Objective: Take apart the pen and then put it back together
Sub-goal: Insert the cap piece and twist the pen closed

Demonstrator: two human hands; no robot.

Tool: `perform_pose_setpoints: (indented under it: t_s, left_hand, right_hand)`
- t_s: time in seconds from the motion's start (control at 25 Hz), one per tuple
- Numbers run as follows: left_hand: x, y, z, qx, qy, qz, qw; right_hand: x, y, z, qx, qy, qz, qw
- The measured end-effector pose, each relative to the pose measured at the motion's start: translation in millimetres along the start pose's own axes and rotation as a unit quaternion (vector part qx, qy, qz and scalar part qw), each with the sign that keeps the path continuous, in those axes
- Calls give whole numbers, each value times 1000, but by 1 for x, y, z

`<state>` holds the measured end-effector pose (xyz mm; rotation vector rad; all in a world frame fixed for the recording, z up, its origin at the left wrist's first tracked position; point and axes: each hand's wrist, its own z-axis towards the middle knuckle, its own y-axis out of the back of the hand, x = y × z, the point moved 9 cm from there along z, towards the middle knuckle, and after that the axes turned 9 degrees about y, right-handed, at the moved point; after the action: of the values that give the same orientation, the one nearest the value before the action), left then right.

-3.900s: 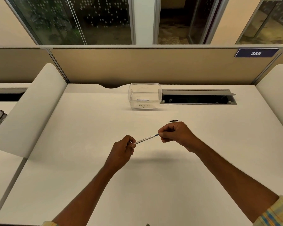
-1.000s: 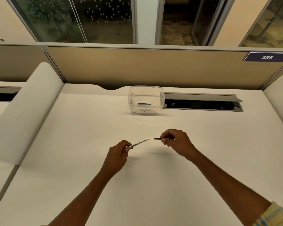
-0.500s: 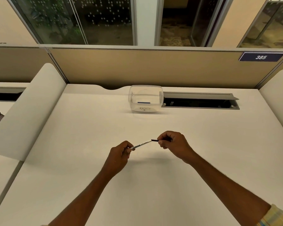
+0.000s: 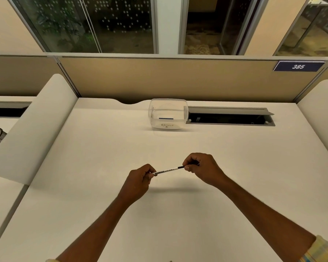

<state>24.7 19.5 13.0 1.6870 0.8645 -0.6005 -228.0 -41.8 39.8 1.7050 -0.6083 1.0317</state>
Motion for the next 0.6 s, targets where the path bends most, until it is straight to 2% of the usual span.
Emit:
perform_pose_setpoints:
  t_s: [0.16,0.36,0.6]
  left_hand:
    - [-7,-5,1,3,-20,23,1000]
    - [-6,-3,1,-4,-21,25,999]
    - [-8,1,-3,-6,-34,24,999]
  right_hand:
    - [5,-11,-3,19,2,-3,1000]
    - [4,-11,-6,-8,-1,64,998]
    - [2,-13,-13,-31,-17,77,996]
